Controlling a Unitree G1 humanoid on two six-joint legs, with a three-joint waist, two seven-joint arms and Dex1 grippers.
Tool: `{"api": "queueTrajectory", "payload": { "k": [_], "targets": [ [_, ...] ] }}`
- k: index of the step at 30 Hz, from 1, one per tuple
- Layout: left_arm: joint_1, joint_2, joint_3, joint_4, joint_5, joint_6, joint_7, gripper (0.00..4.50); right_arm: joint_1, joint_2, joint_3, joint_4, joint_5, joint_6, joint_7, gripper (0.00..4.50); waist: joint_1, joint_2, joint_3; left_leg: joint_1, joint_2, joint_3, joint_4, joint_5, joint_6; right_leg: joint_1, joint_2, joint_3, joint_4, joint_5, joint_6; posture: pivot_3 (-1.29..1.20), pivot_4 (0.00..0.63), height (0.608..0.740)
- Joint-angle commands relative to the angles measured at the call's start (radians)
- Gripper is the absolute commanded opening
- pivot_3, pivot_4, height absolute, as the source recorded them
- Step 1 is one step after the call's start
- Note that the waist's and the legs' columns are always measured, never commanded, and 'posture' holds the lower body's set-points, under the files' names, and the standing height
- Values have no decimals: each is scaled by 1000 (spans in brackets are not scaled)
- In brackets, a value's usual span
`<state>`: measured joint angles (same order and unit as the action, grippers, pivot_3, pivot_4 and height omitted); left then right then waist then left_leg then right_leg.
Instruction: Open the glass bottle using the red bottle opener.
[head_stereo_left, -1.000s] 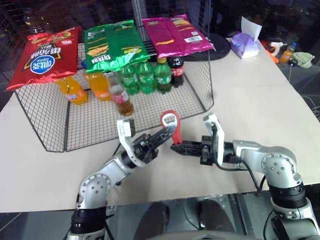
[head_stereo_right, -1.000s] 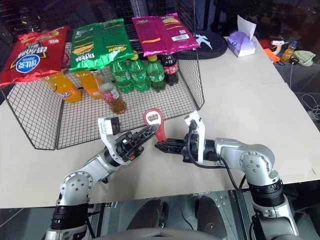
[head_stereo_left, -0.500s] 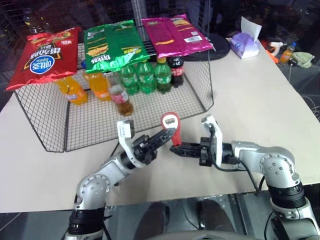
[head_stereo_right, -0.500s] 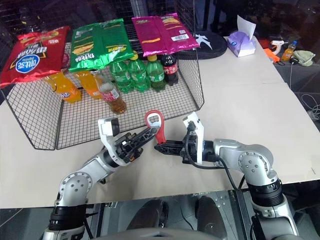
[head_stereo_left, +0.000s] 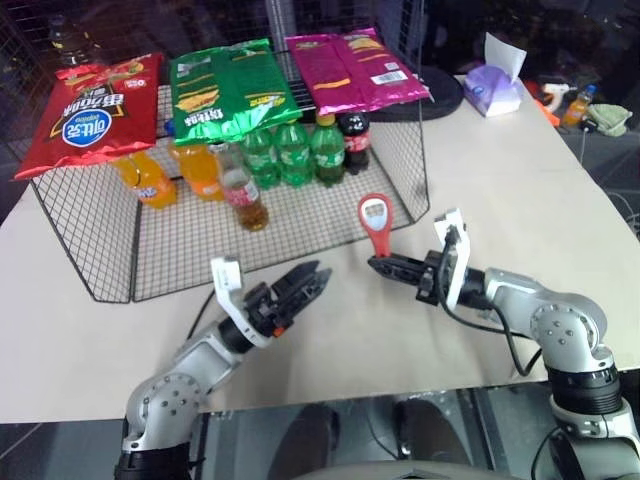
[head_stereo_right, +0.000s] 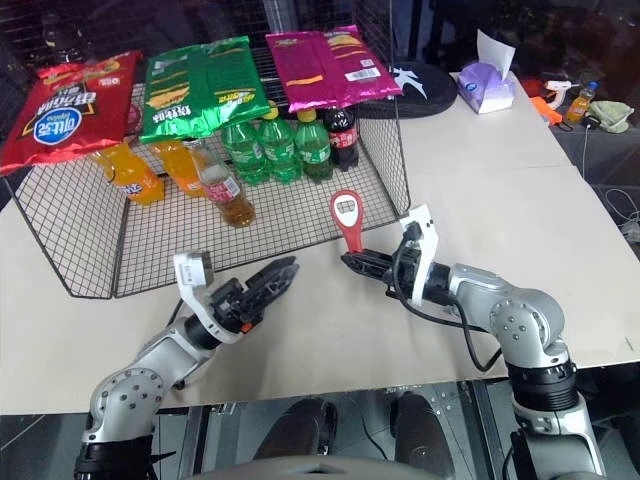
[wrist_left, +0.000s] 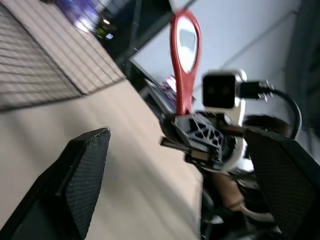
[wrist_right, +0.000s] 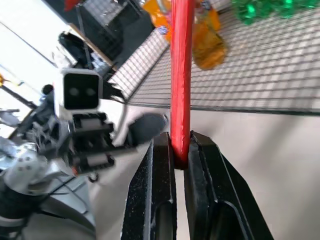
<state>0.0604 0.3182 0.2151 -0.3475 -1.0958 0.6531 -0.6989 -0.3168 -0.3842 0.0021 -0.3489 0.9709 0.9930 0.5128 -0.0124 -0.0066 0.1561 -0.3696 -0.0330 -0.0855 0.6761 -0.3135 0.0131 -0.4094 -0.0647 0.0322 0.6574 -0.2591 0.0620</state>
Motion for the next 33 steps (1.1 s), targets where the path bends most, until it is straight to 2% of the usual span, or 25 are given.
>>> {"api": "queueTrajectory", "payload": {
  "k": [1,4,8,15,21,33],
  "targets": [
    [-14,-33,51,-74,32,-100,59,4469,17,-7,-29,-15,-23,-46,10,0,0,0,0,0,0,0,0,0,0,0,0,0,0,0,0,0,150,740],
    [-32,-23,51,-88,170,-193,108,4469,39,-27,-46,-9,-57,-68,11,0,1,0,0,0,0,0,0,0,0,0,0,0,0,0,0,0,150,740],
    [-90,34,44,-19,507,-443,155,4469,61,-50,-52,-6,-87,-90,22,0,2,0,0,0,0,0,0,0,0,0,1,0,0,0,0,0,150,740],
    [-171,24,35,136,777,-687,267,4469,61,-37,-41,1,-121,-114,22,0,1,0,0,-1,0,1,0,0,0,-1,0,1,-1,0,0,0,150,740],
    [-277,18,65,271,884,-791,391,4469,63,-25,-31,-3,-136,-120,22,0,2,-1,0,-3,0,0,0,0,0,-2,0,-1,0,0,0,0,150,740],
    [-432,14,30,519,944,-827,422,4469,73,-21,-29,-17,-157,-127,21,0,2,-1,0,-3,-1,-1,0,0,0,-3,0,-2,0,0,0,0,150,740]
  ]
}}
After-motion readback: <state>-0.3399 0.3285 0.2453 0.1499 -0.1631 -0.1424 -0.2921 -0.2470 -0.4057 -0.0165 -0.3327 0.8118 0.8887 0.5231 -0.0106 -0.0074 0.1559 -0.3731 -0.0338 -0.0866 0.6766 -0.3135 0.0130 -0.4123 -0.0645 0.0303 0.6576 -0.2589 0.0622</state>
